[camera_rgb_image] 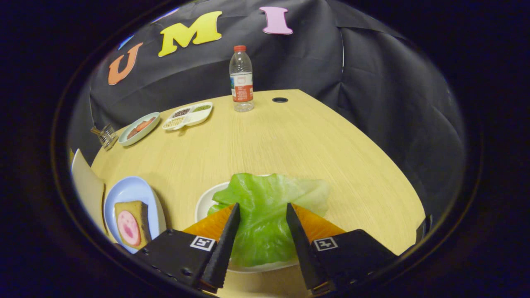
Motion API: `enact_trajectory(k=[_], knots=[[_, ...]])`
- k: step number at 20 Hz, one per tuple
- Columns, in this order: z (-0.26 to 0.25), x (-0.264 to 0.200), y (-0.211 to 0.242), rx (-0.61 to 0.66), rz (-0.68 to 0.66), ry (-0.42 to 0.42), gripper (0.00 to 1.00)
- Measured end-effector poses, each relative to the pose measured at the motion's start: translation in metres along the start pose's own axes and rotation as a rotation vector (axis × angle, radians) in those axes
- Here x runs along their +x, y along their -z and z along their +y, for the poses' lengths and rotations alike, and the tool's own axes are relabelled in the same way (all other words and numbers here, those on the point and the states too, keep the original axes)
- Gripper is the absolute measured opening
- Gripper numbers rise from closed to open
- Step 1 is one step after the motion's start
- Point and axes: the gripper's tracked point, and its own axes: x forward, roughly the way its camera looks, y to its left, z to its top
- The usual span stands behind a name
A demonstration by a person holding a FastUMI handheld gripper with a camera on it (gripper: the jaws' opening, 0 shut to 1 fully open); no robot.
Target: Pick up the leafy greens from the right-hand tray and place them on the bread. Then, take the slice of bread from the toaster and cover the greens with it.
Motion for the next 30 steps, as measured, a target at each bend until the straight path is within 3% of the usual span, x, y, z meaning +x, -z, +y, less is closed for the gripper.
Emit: enact_trajectory(k=[6, 7, 9, 16, 20, 26, 30], knots=[[0.008, 0.002, 0.0, 0.01, 0.011, -0.025, 0.17], [0.01, -0.002, -0.001, -0.002, 0.004, -0.029, 0.16], [0.011, -0.005, 0.001, 0.018, 0.023, -0.024, 0.01], [0.036, -0.047, -0.013, 0.049, -0.004, -0.12, 0.01], [0.065, -0.079, -0.028, -0.053, -0.085, -0.161, 0.01], [0.15, -0.118, -0.012, -0.138, -0.091, -0.305, 0.01], [0.199, -0.12, 0.007, -0.206, -0.085, -0.338, 0.01]])
